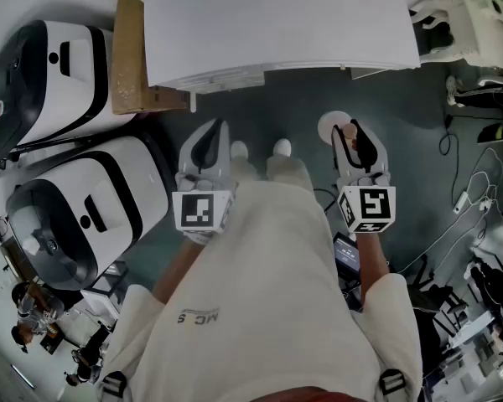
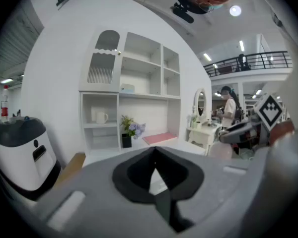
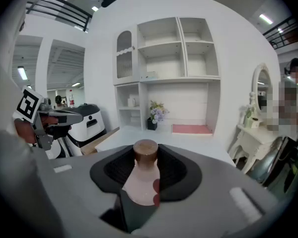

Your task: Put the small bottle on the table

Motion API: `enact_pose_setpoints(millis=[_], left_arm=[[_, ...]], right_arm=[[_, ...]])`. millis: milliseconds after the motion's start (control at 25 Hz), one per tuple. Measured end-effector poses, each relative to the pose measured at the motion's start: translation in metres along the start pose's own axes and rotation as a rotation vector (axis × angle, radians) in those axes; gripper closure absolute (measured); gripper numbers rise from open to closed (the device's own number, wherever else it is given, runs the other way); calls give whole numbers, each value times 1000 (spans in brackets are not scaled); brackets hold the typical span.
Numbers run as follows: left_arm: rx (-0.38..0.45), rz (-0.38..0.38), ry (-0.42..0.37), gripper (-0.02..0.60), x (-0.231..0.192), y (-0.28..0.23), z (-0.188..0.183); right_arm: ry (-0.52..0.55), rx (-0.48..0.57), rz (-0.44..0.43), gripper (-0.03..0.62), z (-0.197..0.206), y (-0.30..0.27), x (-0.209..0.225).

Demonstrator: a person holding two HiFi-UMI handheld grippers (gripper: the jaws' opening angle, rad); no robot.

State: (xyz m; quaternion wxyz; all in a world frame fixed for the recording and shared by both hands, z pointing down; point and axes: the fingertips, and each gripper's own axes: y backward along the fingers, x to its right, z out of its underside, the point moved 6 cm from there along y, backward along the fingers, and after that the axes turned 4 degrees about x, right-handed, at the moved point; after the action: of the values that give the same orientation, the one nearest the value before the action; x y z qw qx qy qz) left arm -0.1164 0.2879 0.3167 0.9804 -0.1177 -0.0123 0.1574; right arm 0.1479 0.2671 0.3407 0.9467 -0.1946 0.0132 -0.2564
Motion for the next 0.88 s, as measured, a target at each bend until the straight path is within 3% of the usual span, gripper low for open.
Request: enact_pose_setpoints(millis=[240,880], left_arm=[[39,38,18,580,3,12,-9],[43,-27,47,580,3,25,-13]], right_arm=[[-16,33,26,451,-9,14,-16],[-39,105,-28,453,-30,-3,-19]])
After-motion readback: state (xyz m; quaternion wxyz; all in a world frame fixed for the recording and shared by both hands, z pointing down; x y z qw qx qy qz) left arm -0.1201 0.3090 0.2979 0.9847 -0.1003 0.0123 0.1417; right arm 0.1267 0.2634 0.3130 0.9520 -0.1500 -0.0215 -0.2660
